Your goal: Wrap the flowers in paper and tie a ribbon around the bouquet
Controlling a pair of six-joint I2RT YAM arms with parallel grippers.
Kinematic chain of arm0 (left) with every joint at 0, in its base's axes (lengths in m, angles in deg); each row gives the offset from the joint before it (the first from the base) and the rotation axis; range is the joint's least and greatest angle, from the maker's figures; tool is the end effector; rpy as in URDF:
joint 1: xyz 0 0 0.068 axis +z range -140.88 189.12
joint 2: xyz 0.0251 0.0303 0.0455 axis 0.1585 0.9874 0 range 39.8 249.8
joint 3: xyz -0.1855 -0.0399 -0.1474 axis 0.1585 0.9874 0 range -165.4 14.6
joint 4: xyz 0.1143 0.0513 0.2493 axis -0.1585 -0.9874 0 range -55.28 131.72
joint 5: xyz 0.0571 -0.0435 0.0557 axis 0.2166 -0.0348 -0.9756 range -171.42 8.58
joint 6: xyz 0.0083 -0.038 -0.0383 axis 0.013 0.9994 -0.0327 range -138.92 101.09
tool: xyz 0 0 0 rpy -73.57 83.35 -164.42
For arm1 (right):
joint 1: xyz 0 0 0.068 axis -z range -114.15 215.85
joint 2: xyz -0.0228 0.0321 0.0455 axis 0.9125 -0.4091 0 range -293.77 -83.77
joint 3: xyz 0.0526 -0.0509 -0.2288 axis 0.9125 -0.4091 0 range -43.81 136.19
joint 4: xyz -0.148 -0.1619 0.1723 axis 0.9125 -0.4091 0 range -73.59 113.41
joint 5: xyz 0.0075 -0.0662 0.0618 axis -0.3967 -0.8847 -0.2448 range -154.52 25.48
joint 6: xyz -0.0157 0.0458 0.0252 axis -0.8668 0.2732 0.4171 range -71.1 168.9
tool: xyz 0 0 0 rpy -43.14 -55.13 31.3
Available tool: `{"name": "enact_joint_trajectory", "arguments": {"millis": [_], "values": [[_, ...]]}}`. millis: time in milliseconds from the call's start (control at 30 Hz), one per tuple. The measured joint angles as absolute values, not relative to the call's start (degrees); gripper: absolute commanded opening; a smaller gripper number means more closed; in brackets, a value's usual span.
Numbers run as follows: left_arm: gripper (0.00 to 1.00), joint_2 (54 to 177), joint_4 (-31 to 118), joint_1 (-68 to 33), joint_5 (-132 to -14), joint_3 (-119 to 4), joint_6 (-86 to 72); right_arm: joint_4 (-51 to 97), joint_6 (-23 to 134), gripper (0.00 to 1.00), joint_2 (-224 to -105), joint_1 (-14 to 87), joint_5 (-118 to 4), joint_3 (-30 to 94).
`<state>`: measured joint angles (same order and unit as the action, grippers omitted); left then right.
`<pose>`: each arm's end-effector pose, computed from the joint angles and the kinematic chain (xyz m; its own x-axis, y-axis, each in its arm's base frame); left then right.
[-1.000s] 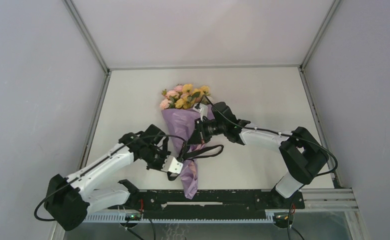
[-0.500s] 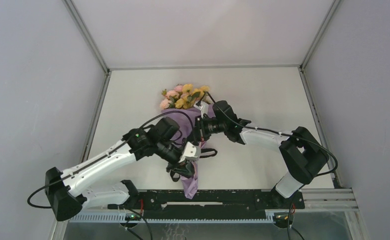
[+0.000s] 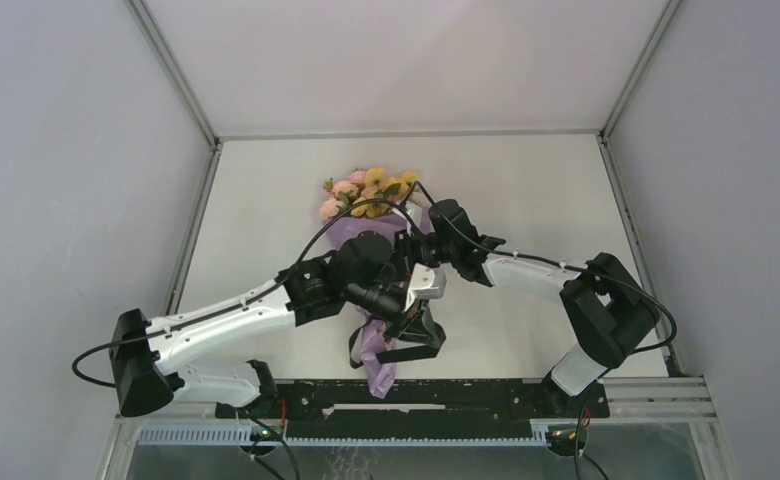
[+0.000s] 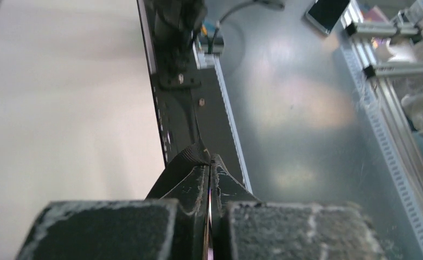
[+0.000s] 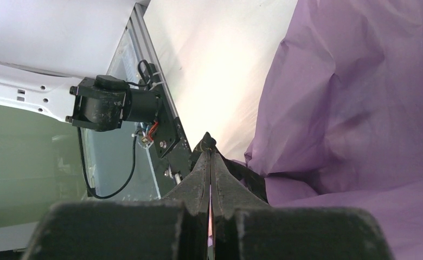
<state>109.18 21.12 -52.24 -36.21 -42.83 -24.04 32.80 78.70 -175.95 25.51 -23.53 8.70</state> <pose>0.1177 -0.2699 0.2793 -0.1761 0.4537 -0.8736 0.9244 -0.2287 -0.3051 0.2570 0.2498 0.1702 -0.7909 -0.1796 -0.5850 -0.6077 0.3433 0.7162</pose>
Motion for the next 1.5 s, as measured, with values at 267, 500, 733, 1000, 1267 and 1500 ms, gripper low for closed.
{"name": "enact_joint_trajectory", "arguments": {"millis": [267, 500, 733, 1000, 1267, 1500], "values": [[0.0, 110.8, 33.1, -55.1, -38.4, -46.1, -15.4, 32.1, 78.3, 0.0, -175.3, 25.7, -23.6, 8.7], [0.0, 110.5, 38.5, -60.4, -44.2, -39.3, -21.8, 31.7, 77.7, 0.0, -175.3, 25.7, -23.6, 8.7], [0.77, 110.5, 31.6, -62.5, -52.4, -33.2, -41.2, 29.8, 76.6, 0.0, -175.1, 25.2, -24.4, 8.7], [0.54, 101.2, 19.4, -59.5, -65.4, -33.3, -50.3, 29.6, 76.5, 0.0, -174.0, 22.8, -27.2, 8.7], [0.71, 84.1, 19.7, -33.9, -64.5, -26.5, -34.1, 29.5, 78.3, 0.0, -171.8, 20.1, -32.1, 8.7], [0.76, 79.3, 31.4, -23.7, -56.3, -9.6, -16.5, 29.6, 78.5, 0.0, -170.2, 17.7, -33.1, 8.7]]}}
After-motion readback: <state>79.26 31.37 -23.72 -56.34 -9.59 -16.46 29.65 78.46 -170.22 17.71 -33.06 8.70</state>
